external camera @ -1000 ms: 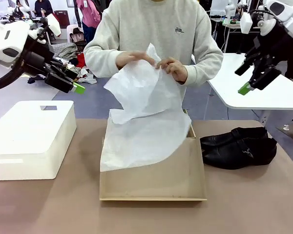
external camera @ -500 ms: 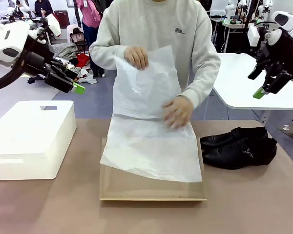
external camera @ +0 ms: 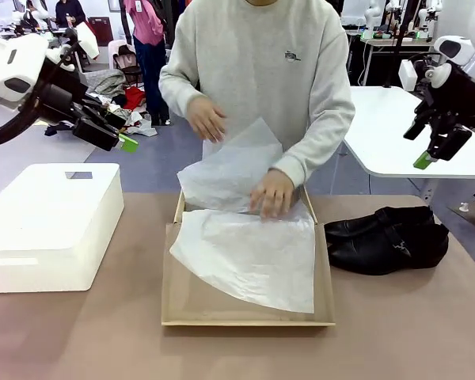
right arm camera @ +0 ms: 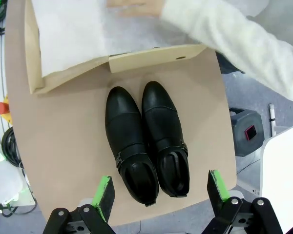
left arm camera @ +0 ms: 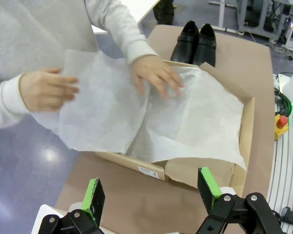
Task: Pack the shoes into the box.
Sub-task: Place one shoe of the Shoes into the Shoes Box.
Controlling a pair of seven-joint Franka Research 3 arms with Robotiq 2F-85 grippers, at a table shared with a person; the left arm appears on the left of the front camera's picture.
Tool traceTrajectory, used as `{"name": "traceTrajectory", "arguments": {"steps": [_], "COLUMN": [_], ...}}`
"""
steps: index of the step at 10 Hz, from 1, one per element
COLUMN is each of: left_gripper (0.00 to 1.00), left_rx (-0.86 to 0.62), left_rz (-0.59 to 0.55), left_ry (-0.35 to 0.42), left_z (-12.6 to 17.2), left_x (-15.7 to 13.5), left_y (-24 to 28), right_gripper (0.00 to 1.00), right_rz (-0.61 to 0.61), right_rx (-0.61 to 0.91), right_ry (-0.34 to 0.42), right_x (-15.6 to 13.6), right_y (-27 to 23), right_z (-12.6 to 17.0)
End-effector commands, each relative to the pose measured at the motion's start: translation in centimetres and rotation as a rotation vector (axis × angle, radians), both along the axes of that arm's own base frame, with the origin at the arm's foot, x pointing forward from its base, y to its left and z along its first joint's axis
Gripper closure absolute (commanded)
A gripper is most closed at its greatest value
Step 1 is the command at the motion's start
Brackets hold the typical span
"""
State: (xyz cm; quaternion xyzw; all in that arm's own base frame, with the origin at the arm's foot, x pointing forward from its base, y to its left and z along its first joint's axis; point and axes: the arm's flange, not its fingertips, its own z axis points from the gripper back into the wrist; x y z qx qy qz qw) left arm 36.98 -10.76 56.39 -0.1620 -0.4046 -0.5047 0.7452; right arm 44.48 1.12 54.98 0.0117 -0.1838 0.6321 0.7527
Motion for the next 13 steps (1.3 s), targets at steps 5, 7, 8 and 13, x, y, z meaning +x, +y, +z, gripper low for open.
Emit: {"name": "traceTrajectory", "arguments": {"steps": [5,7,8,13], "left_gripper": [0.0,0.0,0.0,0.0], "left_rx": [-0.013,-0.013,-0.013,-0.013], "left_rz": [-0.022,-0.022,-0.022,-0.022], "left_ry": [-0.007,-0.007,-0.007,-0.007], "left_z": [-0.1,-0.1,-0.1,-0.1], "left_x": [0.3,0.3,0.3,0.3], "left_y": [0.2,0.2,0.2,0.2], "right_gripper": [0.0,0.0,0.0,0.0], "right_rz": [0.005,0.002,0.001,0.135], "right_rx": [-0.004,-0.026,-0.047,-0.113], "right_ry": [-0.002,-0.012,-0.02,0.02], "right_x": [-0.1,0.9,1.9,6.6], "right_y": [0.2,0.2,-0.4,-3.7], "right_z": [0.0,-0.5,-1.2,-7.3]}}
